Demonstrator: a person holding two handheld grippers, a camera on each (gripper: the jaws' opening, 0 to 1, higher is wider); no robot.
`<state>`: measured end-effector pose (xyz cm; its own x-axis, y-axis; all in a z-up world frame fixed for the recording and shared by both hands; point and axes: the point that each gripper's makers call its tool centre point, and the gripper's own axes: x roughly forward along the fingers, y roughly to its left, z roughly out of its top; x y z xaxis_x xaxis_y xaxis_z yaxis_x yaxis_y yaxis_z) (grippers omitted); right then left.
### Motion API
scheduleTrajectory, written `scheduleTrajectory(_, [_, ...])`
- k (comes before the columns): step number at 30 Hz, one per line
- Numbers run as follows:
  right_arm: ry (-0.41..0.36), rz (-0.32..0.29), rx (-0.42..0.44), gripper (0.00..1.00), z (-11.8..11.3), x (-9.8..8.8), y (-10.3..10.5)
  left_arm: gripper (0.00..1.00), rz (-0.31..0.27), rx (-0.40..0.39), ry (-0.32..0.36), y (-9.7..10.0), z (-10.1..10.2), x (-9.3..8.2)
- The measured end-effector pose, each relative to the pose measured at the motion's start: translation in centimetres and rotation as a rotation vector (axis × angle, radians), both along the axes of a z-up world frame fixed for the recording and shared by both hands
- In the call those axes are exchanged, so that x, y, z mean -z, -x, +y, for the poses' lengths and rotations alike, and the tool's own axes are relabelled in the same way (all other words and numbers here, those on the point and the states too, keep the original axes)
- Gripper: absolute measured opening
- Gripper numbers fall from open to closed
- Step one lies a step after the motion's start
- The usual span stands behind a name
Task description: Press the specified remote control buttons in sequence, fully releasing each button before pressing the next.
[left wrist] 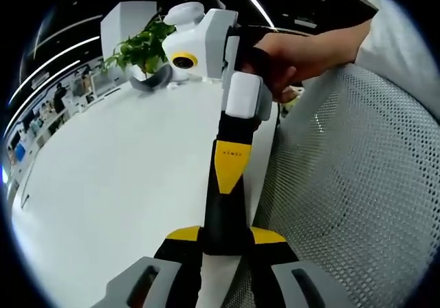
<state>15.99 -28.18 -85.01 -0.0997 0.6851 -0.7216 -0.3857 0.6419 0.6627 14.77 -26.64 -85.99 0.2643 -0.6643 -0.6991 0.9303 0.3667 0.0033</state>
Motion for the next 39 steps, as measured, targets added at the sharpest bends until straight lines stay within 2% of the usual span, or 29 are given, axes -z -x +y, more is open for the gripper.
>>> scheduleTrajectory(9, [0.001,0.001,0.008,0.0,0.0,0.1,0.0,0.25,0.009,-0.014,-0.009,0.0,-0.1,0.0])
scheduleTrajectory(13, [0.002,-0.028,-0.024,0.0,0.1,0.0,0.1,0.25,0.05,-0.054,-0.047,-0.2,-0.2,0.0])
scheduleTrajectory(17, [0.006,-0.059,-0.018,0.0,-0.1,-0.1,0.0,0.25,0.052,-0.055,-0.052,-0.2,-0.1,0.0])
scheduleTrajectory(18, [0.012,-0.087,0.011,0.0,-0.2,-0.1,-0.6,0.25,0.057,-0.06,-0.049,-0.2,-0.1,0.0])
scheduleTrajectory(19, [0.022,-0.159,0.038,0.0,-0.6,-0.2,-1.7,0.25,0.058,-0.063,-0.047,-0.2,-0.1,0.0])
scheduleTrajectory(20, [0.007,-0.183,0.037,0.0,-0.7,-0.7,-2.0,0.25,0.054,-0.06,-0.047,-0.2,-0.1,0.1])
scheduleTrajectory(23, [-0.056,-0.256,0.15,0.0,-1.0,-2.6,-3.9,0.25,0.032,-0.045,-0.057,-0.1,-0.2,0.1])
scheduleTrajectory(27, [-0.066,-0.388,0.229,0.0,-2.0,-4.6,-5.5,0.25,0.031,-0.044,-0.041,-0.2,-0.1,0.0])
scheduleTrajectory(29, [-0.074,-0.41,0.267,0.0,-2.5,-5.2,-5.7,0.25,0.03,-0.044,-0.037,-0.3,-0.2,0.1])
scheduleTrajectory(31, [-0.059,-0.448,0.309,0.0,-3.4,-6.1,-6.0,0.25,0.028,-0.043,-0.035,-0.2,-0.2,0.0])
scheduleTrajectory(32, [-0.048,-0.497,0.339,0.0,-4.2,-6.7,-6.5,0.25,0.028,-0.043,-0.033,-0.3,-0.2,0.0])
scheduleTrajectory(34, [-0.039,-0.553,0.382,0.0,-5.2,-7.8,-6.7,0.25,0.026,-0.043,-0.028,-0.3,-0.2,0.0])
scheduleTrajectory(38, [0.002,-0.605,0.474,0.0,-7.3,-9.3,-7.0,0.25,0.024,-0.044,-0.027,-0.3,-0.3,0.0])
scheduleTrajectory(39, [0.022,-0.644,0.495,0.0,-8.0,-9.9,-7.1,0.25,0.024,-0.045,-0.026,-0.3,-0.3,0.0])
